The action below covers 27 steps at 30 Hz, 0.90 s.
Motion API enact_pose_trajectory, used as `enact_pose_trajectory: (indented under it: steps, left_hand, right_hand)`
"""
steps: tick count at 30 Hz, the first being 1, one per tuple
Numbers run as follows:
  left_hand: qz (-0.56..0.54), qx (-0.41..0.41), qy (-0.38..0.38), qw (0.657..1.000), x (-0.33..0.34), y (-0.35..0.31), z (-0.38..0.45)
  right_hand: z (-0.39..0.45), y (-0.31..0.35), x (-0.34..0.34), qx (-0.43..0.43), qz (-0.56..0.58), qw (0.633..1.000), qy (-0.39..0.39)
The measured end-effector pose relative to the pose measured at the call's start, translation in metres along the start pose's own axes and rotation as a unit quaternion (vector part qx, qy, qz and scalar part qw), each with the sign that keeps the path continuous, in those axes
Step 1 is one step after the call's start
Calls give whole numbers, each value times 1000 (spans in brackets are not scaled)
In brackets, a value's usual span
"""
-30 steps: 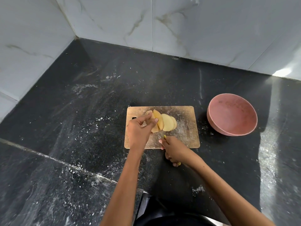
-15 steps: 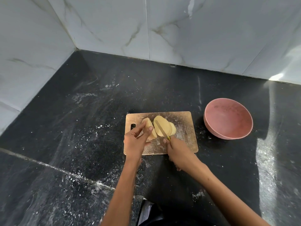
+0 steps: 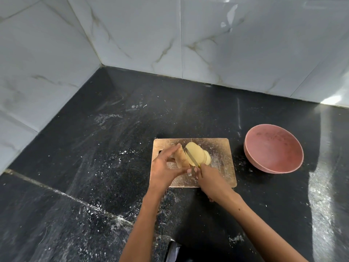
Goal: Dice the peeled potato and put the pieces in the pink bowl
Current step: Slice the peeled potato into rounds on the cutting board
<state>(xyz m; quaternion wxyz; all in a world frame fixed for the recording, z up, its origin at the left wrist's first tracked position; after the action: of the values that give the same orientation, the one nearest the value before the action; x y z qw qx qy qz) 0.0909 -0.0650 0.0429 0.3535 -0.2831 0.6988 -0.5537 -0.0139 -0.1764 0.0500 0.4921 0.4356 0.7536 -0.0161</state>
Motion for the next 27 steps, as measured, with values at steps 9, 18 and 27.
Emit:
enact_pose_trajectory:
  steps: [9,18,27]
  left_hand:
    - [71,26,4,997,0,11,6]
    - [75,30,-17,997,1,15,7]
    - [69,25,-24,997,-4,18,5]
  right_hand:
    - [2,5,3,-4,-67,998,-1]
    - [-25,-13,16,31,-100,994,40]
    - [-31,-14,-9,-53,39,997,-50]
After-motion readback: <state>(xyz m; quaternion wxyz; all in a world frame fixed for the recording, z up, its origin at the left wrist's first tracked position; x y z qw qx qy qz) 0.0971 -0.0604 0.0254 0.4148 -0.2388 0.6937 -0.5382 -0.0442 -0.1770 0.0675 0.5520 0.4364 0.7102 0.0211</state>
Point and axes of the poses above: each hand's wrist, its own z-axis towards the middle knuckle, its own x-axis out of the palm, y = z × x, the point moved 3 cm from there along z, towards the middle knuckle, and after that the axes turned 9 degrees about -z, right-handed, at the moved point
